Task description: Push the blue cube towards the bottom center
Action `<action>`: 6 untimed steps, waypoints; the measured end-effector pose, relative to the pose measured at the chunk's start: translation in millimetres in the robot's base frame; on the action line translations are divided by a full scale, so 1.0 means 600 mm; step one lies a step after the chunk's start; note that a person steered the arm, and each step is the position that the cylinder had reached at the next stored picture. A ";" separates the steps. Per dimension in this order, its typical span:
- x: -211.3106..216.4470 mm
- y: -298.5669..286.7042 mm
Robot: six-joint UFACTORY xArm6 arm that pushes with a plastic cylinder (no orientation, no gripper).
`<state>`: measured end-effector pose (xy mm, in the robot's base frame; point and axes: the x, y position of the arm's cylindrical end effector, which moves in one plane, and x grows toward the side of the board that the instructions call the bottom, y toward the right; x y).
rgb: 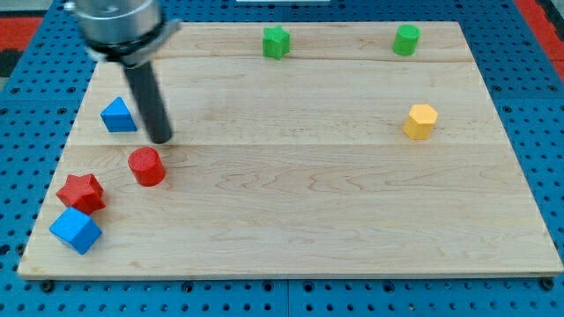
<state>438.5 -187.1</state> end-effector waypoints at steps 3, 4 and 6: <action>0.140 -0.195; 0.240 -0.195; 0.265 -0.128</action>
<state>597.6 -264.1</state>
